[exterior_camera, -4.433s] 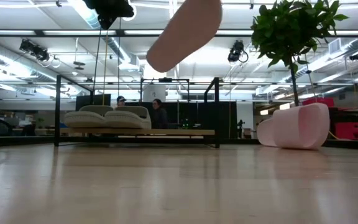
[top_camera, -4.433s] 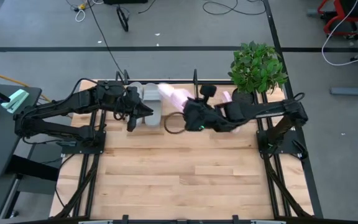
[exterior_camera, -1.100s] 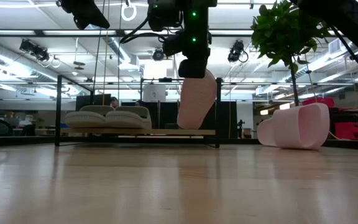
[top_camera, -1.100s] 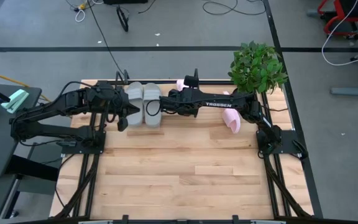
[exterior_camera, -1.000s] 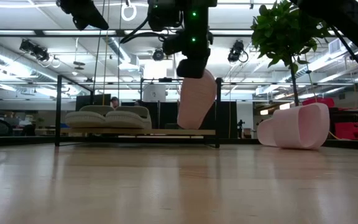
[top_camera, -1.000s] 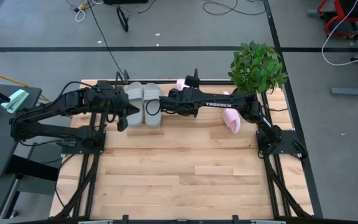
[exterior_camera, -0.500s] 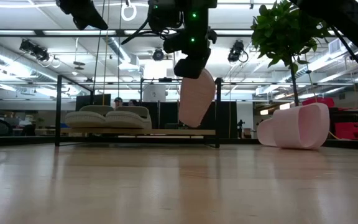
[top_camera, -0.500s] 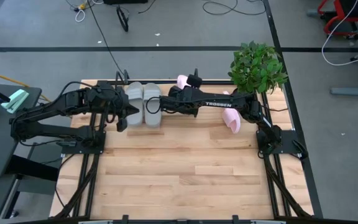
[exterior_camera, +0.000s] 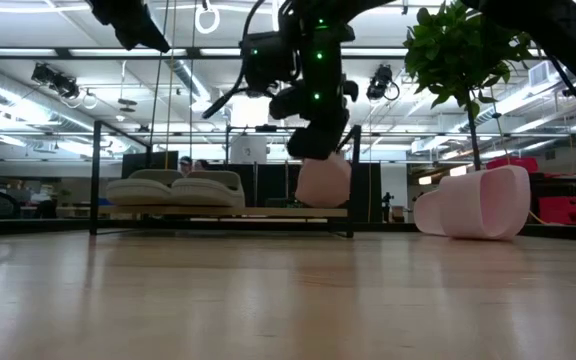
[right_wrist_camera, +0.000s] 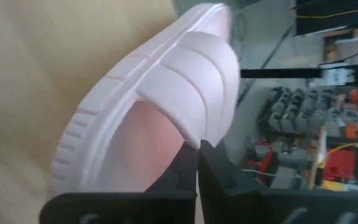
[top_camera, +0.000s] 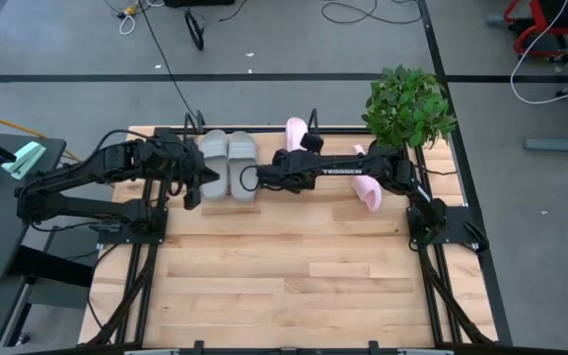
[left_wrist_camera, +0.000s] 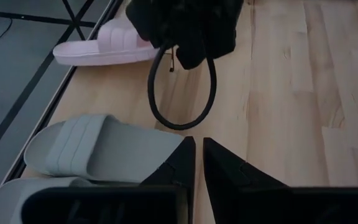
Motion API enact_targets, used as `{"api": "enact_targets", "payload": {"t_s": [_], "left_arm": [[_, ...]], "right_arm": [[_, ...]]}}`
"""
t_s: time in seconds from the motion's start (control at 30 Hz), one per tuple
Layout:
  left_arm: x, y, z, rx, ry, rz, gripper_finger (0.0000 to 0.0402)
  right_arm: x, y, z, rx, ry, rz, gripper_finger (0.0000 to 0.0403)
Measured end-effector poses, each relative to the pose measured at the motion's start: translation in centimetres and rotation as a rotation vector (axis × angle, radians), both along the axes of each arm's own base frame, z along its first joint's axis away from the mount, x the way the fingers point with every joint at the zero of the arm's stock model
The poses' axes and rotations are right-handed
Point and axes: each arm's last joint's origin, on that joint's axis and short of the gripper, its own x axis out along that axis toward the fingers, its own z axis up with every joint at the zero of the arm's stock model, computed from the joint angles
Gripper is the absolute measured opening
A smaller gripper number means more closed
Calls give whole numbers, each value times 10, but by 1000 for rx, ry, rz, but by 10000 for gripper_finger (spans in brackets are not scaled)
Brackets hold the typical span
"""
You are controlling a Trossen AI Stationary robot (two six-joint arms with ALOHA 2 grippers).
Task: Pick and place slides into the shelf
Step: Put the bottom pink slipper on the shelf
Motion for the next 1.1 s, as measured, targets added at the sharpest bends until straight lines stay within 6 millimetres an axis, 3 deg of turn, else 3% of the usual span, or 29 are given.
{"api": "enact_targets", "payload": {"t_s": [0.37, 0.73, 1.1], "left_arm": [[-1, 0, -2, 3, 23, -6, 23], [-1, 0, -2, 3, 24, -6, 36], [-1, 0, -2, 3, 24, -7, 24]], "right_arm": [[7, 1, -8, 154, -58, 42, 11], [11, 1, -11, 320, -120, 59, 74], [13, 2, -12, 412, -101, 129, 123]]}}
